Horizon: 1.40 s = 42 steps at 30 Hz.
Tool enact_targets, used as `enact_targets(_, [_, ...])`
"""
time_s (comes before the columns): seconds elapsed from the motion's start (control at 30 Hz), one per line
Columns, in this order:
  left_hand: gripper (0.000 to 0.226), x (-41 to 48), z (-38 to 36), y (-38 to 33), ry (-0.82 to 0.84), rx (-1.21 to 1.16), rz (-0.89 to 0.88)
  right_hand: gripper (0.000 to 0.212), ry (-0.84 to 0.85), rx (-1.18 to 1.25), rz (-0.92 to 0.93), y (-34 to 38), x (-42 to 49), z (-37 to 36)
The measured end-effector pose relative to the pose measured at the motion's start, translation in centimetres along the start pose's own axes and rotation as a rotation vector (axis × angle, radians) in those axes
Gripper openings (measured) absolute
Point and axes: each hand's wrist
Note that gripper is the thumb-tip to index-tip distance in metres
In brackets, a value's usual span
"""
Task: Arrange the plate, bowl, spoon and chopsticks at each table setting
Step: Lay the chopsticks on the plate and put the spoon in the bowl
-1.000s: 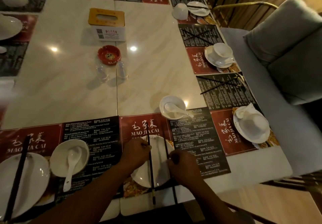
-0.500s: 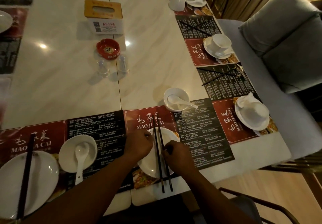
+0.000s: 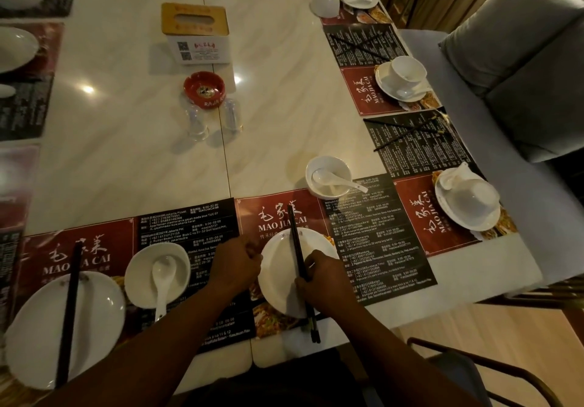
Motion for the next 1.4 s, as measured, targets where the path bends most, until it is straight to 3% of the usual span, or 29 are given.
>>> enact_targets(0.87, [0.012, 0.2, 0.1, 0.1, 0.031, 0.045, -0.015, 0.036, -0.001, -0.004, -0.027, -0.3, 0.4, -0.3])
enact_targets(1.13, [0.005, -0.2, 0.2, 0.0, 0.062, 0.086, 0.004, 0.023, -0.227, -0.037, -0.085, -3.2, 0.7, 2.2])
enact_targets(1.4, [0.008, -0.4, 0.3, 0.0, 0.105, 0.100, 0.001, 0.014, -0.102, 0.023, -0.100, -5.9, 1.5, 2.8])
Point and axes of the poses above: each hand's wrist, its own x-axis towards the middle knuckle, its own z-axis out of the back of the hand, y = z × x, and after that the axes turned 5 degrees about y, right-handed
